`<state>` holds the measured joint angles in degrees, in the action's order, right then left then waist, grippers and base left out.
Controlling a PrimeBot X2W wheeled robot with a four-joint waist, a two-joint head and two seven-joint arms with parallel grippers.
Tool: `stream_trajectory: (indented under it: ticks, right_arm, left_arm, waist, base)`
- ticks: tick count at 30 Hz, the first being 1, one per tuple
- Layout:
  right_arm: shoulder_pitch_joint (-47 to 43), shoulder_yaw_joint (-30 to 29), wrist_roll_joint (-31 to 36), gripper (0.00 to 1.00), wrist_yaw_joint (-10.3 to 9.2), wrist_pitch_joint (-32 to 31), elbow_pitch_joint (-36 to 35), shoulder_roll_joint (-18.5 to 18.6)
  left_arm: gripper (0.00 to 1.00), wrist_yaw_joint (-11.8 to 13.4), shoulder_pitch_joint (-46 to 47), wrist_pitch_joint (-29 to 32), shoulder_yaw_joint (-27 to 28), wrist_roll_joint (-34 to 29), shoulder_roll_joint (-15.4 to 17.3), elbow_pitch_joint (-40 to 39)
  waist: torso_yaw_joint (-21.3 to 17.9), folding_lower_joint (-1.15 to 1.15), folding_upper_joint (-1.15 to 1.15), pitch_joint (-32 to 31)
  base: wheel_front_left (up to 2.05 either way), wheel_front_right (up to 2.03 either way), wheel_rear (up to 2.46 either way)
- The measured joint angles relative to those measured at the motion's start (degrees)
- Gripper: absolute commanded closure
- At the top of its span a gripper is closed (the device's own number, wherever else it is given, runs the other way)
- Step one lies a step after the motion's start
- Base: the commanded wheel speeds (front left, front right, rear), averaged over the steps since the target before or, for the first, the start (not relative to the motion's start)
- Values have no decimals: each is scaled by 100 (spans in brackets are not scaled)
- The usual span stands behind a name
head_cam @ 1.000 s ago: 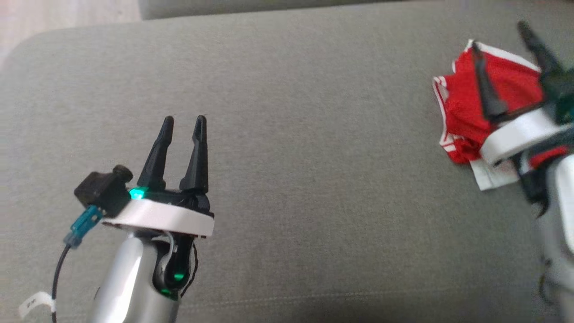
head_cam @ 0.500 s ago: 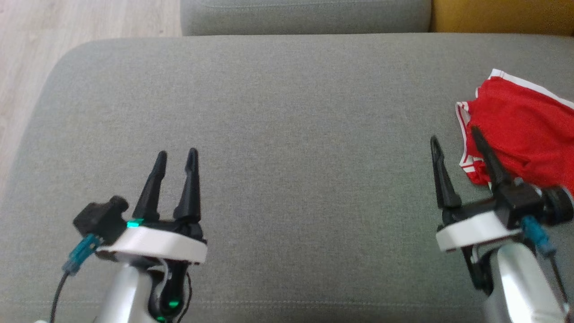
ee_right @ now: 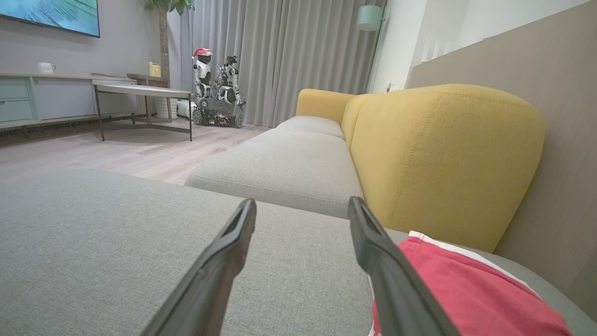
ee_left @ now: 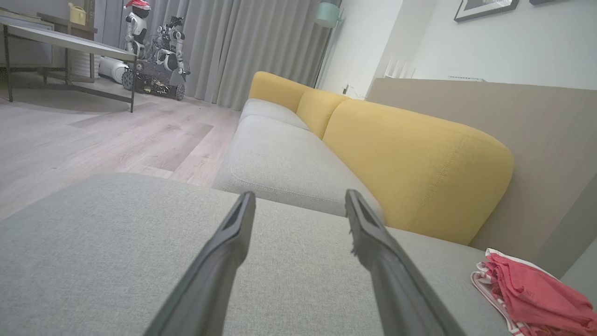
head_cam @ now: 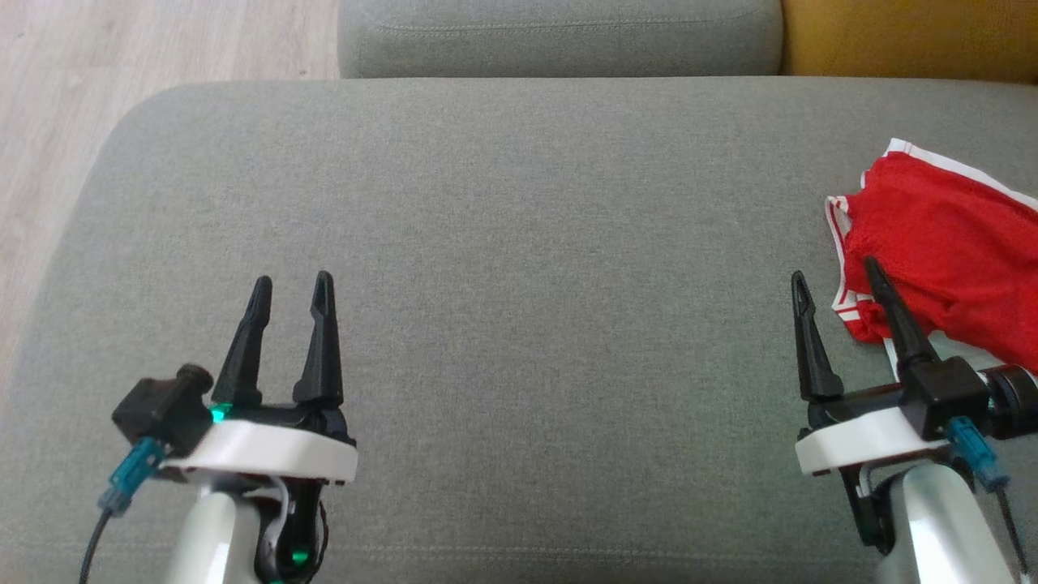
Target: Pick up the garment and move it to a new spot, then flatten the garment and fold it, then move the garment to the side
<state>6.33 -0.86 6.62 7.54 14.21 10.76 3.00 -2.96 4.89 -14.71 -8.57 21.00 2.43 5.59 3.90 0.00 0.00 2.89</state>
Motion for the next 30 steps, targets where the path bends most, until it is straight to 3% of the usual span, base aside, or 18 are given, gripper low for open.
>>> stream_trajectory:
  ticks: [19, 20, 30]
  right_arm:
    - [-2, 24, -121, 0, 0, 16, -13, -2]
    - [-3, 26, -133, 100, 0, 15, 21, -2]
    - [-338, 18, -541, 100, 0, -114, 511, -23]
  left_arm:
    - [0, -278, -128, 0, 38, 388, 1, 205]
    - [100, -277, -129, 1, 34, 430, -1, 241]
    - [100, -275, -475, 87, 10, 735, -9, 737]
  waist:
    - [-48, 0, 0, -52]
    - [-50, 0, 0, -52]
    - [-70, 0, 0, -65]
  base:
    - [0, 0, 0]
    - [0, 0, 0]
    - [0, 0, 0]
